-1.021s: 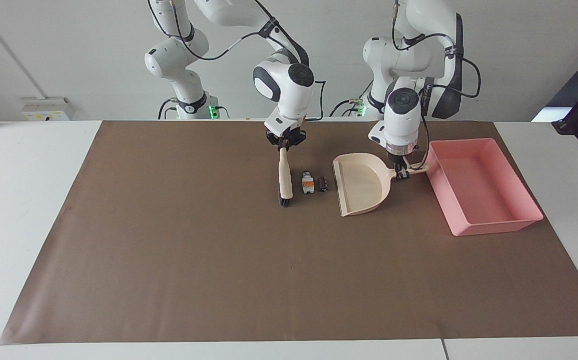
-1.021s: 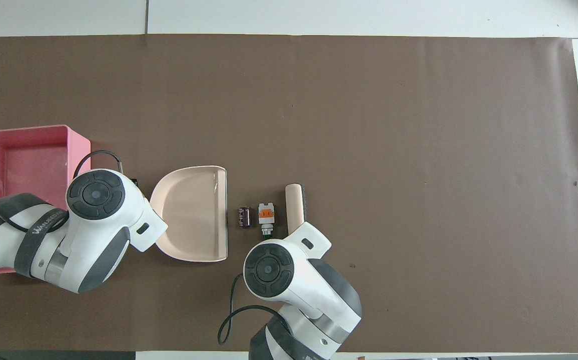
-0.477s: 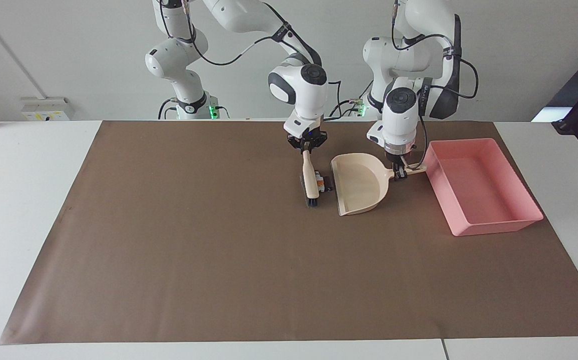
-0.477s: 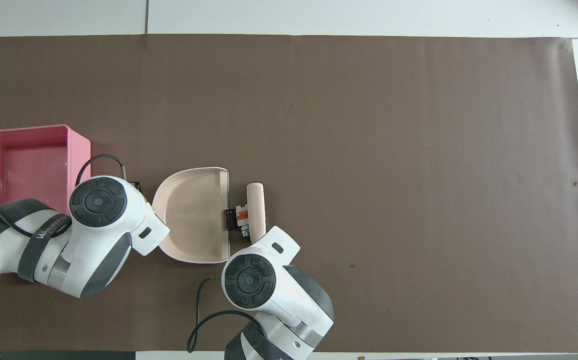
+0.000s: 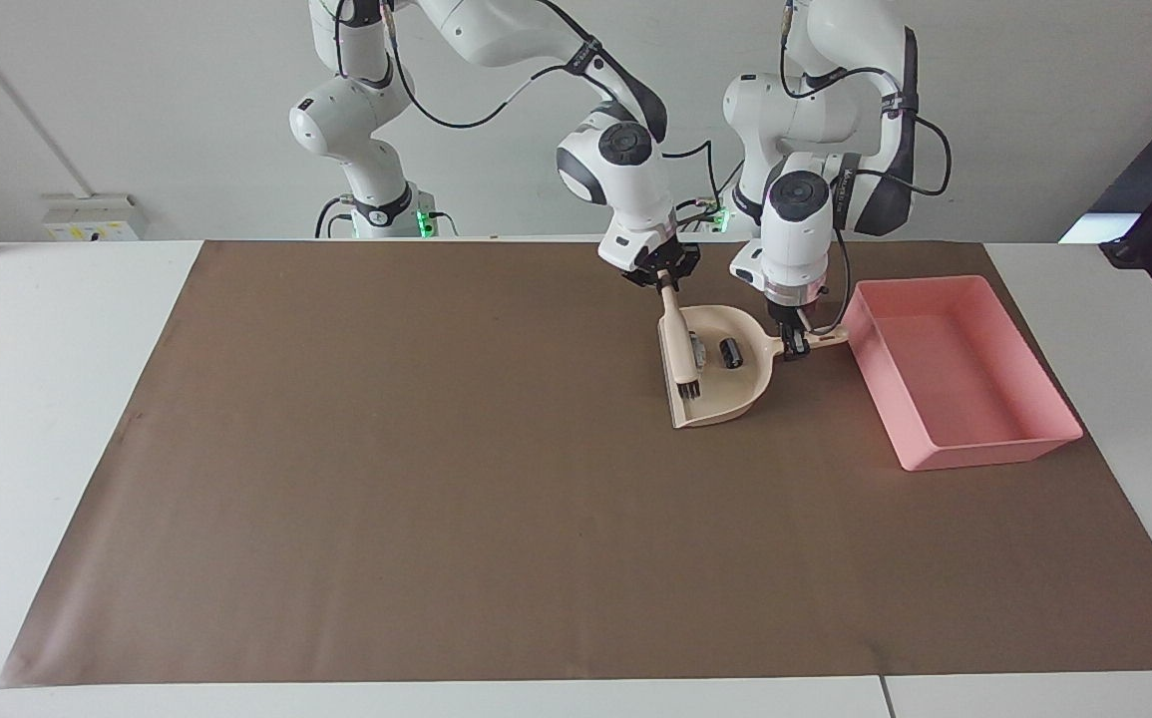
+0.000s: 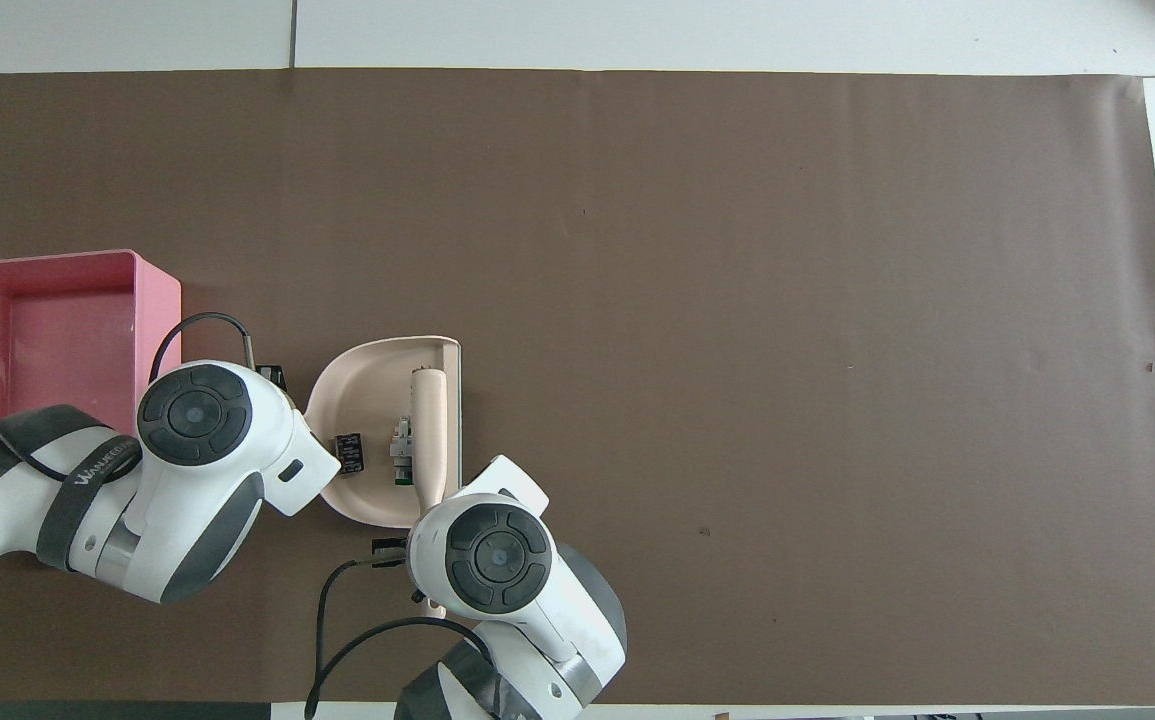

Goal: Clean e-waste and dump in bin
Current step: 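Sweep the component into the dustpan with the brush in the right gripper, then lift the dustpan with the left gripper while the right gripper returns the brush, then tip the dustpan over the pink bin with the left gripper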

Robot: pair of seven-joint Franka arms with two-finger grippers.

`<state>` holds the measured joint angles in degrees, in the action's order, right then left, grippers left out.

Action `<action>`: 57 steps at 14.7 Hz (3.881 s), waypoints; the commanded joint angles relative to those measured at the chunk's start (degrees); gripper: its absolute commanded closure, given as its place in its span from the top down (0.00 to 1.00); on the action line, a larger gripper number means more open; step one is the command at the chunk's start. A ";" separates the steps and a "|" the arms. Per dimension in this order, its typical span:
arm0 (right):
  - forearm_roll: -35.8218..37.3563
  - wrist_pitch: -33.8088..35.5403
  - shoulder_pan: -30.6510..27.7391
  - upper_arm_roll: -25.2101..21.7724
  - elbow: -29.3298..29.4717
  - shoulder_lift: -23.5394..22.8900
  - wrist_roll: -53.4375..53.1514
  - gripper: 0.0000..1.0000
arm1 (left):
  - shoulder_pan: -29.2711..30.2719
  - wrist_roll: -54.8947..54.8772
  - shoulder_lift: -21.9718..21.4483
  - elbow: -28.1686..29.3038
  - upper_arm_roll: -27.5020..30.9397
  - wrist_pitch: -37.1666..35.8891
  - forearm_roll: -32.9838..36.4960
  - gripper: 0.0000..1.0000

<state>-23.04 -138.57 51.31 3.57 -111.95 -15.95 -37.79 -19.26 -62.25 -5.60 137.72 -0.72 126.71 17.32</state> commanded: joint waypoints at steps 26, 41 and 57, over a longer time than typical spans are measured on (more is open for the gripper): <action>26.21 36.54 -57.89 -0.67 -9.95 23.16 42.43 0.00 | 27.58 -30.28 -0.64 -24.24 1.42 -18.61 -11.61 0.00; 25.15 14.03 -65.19 -0.58 -24.02 21.40 52.80 0.00 | 36.93 -36.29 4.81 -24.70 1.60 -9.12 12.72 0.00; 21.28 11.48 -65.64 -0.58 -26.04 20.79 50.18 0.67 | 26.65 -25.73 -0.89 -25.49 0.10 -21.68 27.51 0.00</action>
<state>-1.12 -126.26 -14.34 2.68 -137.34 4.40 13.08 9.93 -88.00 -4.01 111.67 -0.57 107.74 45.41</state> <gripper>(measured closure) 0.696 0.670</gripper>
